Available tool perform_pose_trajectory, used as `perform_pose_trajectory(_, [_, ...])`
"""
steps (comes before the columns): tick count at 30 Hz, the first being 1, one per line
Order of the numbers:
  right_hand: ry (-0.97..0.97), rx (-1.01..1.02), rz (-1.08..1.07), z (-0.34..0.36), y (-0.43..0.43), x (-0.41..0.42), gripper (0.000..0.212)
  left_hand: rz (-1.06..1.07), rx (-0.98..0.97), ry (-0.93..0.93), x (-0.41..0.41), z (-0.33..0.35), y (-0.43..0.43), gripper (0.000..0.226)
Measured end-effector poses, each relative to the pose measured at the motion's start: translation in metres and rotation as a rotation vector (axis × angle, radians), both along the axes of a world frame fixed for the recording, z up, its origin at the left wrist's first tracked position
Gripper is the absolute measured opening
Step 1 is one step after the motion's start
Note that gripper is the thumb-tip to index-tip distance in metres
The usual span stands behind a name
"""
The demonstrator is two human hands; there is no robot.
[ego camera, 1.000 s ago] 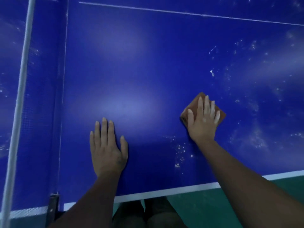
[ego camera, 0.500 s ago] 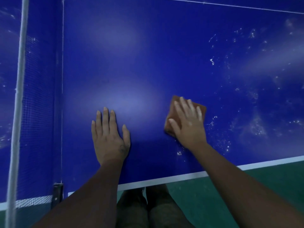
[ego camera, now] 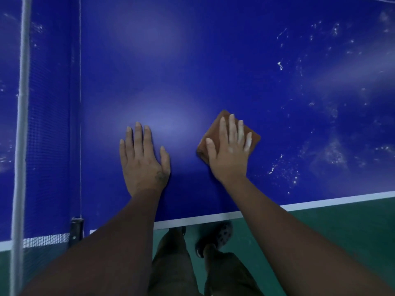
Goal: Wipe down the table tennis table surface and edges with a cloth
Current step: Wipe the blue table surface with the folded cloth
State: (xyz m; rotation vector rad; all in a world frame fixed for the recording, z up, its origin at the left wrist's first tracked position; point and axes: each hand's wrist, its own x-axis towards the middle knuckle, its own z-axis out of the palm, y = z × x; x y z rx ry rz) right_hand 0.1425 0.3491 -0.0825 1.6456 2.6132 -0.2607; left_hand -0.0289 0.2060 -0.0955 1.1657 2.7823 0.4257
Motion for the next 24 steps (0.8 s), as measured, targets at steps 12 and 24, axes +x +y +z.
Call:
perform_pose_trajectory(12, [-0.009, 0.017, 0.114, -0.002, 0.024, 0.091, 0.071, 0.000, -0.050, 0.052, 0.008, 0.002, -0.004, 0.069])
perform_pose_trajectory(24, [0.083, 0.006, 0.534, -0.012, -0.078, 0.143, 0.071, 0.113, -0.057, 0.029, 0.073, 0.005, -0.019, 0.068])
